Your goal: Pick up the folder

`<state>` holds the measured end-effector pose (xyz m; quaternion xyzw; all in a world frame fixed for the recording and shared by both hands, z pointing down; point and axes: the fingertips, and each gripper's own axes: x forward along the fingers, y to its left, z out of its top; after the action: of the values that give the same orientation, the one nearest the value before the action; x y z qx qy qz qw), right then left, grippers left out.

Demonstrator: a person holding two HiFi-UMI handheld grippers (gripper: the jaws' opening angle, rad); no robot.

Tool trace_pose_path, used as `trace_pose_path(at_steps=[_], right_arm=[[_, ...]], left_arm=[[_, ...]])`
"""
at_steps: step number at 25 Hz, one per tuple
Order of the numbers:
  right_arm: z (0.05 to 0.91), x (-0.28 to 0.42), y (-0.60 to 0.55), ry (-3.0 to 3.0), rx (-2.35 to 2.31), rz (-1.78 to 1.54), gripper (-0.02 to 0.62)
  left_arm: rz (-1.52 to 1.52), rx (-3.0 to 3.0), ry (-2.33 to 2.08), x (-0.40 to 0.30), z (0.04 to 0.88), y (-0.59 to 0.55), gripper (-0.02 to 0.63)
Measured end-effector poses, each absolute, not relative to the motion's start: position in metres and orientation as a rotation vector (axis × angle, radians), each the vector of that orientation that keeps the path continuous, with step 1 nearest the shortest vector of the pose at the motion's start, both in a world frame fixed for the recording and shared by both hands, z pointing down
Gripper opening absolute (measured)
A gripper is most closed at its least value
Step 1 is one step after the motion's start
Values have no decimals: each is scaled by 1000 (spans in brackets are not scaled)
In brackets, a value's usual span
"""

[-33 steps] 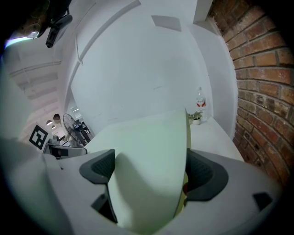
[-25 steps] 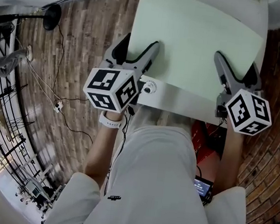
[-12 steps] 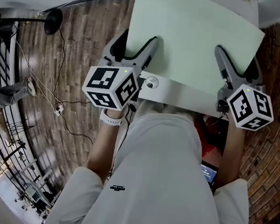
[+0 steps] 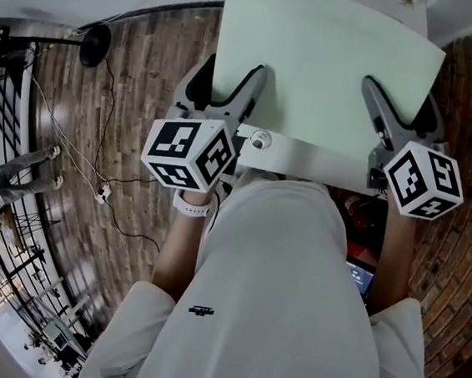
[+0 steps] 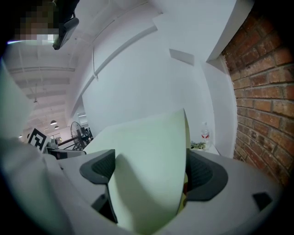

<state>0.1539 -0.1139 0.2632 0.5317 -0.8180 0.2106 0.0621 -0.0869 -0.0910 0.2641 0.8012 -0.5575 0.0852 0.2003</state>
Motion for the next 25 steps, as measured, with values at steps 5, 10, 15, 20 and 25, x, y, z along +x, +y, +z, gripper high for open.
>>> trace_pose_path(at_steps=[5,10,15,20,25], right_arm=[[247,147,-109,-2495,1605,604,474],[243,142,-99,-2511,1601,592,474],[232,141,-89,-2532,1604,554,474],[224,143,-83,-2543,1601,515,474],[221,149,-67,-2546,1614,485,474]], left_arm=[[218,2256,-1583,-94,250,-83,339],[209,2261,-1600,-98,244,-72,339],[178,2275,-1618,-99,236,-60,337],[145,2279,-1629,-97,231,-52,337],[122,2294,-1628,-91,231,-38,337]])
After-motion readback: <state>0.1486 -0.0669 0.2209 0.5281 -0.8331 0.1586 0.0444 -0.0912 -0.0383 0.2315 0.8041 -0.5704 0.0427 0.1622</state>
